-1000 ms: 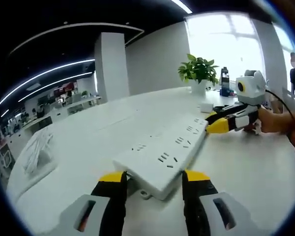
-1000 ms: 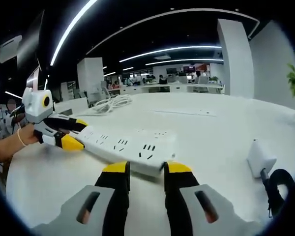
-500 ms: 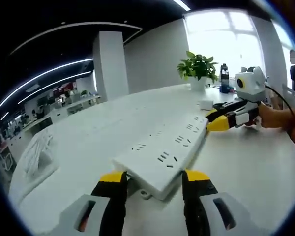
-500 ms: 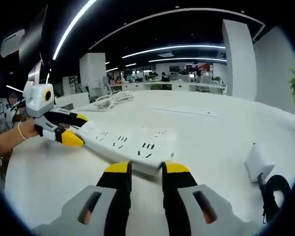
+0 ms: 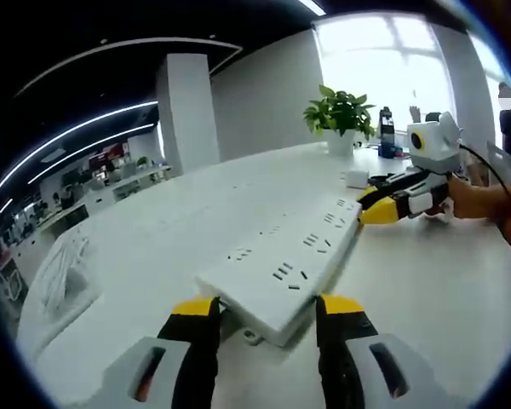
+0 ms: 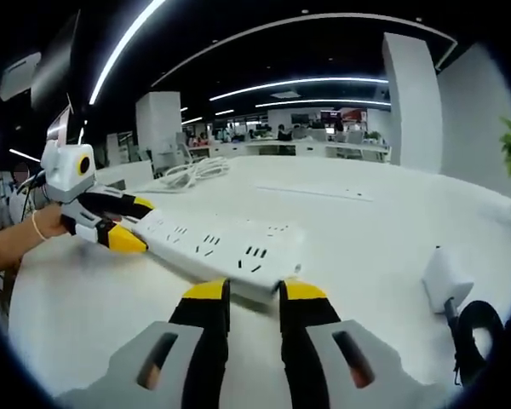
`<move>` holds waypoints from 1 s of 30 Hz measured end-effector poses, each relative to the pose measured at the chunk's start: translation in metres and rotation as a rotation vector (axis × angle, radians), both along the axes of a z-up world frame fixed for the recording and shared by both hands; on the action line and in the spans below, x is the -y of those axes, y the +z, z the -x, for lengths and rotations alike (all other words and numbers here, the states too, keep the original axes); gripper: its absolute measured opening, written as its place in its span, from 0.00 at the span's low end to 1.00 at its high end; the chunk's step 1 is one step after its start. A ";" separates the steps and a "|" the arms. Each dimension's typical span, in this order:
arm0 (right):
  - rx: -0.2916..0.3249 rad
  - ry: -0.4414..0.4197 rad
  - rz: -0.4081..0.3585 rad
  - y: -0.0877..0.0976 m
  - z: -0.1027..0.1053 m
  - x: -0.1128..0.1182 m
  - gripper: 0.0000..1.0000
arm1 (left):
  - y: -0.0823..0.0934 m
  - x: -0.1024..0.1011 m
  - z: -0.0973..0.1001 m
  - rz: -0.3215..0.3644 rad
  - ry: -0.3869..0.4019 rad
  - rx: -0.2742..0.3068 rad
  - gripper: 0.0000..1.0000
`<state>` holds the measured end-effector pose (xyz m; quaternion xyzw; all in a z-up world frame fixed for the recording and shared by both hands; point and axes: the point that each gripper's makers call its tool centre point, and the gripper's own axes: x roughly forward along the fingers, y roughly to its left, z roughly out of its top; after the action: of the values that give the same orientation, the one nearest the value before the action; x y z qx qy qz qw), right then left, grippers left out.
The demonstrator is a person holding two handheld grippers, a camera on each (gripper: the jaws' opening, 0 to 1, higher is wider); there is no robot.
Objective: Straighten the power strip on the desk, plug the charger into it
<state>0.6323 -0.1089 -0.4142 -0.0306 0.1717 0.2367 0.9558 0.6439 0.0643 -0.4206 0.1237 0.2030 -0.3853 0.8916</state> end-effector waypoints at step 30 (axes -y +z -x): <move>0.005 -0.014 -0.020 -0.001 0.004 0.007 0.18 | 0.000 0.005 -0.005 0.004 -0.029 -0.005 0.45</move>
<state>0.6280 -0.1157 -0.4148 -0.0205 0.1674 0.2317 0.9581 0.6486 0.0591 -0.4206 0.1239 0.2027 -0.3989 0.8857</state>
